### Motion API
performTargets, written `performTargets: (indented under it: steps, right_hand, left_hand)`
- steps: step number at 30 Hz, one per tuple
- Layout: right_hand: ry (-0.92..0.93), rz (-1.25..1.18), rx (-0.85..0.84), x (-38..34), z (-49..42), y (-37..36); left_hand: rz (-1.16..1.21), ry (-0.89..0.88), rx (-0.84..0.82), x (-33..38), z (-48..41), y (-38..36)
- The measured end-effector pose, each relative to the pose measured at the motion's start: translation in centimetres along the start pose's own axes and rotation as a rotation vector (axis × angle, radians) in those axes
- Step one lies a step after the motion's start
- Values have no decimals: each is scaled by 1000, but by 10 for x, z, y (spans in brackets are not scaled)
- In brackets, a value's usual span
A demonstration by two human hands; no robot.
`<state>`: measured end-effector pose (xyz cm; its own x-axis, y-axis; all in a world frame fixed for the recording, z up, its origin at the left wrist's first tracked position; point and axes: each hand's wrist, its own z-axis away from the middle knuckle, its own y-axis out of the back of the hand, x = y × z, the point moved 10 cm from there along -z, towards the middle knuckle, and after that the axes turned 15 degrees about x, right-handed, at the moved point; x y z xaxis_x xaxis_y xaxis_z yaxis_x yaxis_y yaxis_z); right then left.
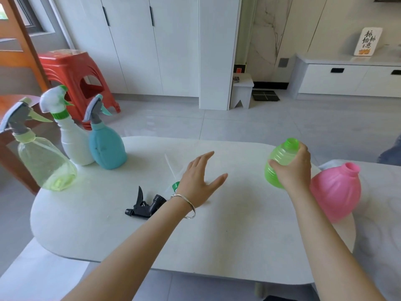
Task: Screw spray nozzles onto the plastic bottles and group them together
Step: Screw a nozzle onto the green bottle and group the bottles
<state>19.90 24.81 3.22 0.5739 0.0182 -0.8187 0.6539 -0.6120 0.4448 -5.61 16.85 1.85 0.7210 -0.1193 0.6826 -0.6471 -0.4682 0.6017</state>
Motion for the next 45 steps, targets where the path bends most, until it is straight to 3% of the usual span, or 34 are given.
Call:
performTargets:
  steps: [7, 13, 17, 21, 27, 31, 38, 42, 45]
  right_hand:
    - [104, -211, -185, -55, 44, -28]
    - [-37, -558, -474, -104, 99, -56]
    - [-56, -621, -655, -118, 130, -75]
    - [-33, -527, -786, -112, 151, -91]
    - [318, -71, -912, -90, 194, -109]
    - [456, 74, -851, -87, 201, -114]
    - [624, 88, -700, -98, 200, -115]
    - [534, 79, -529, -95, 170, -103]
    - [355, -79, -418, -94, 144, -87]
  left_hand:
    - [59, 6, -3, -3, -1, 9]
    - [151, 20, 51, -10, -3, 43]
    - [179, -12, 95, -24, -2, 77]
    - [177, 59, 168, -60, -4, 125]
    - [137, 113, 186, -103, 13, 172]
    - [153, 142, 201, -122, 27, 178]
    - [182, 138, 186, -125, 24, 168]
    - [179, 123, 185, -119, 18, 166]
    - [189, 118, 178, -112, 13, 162]
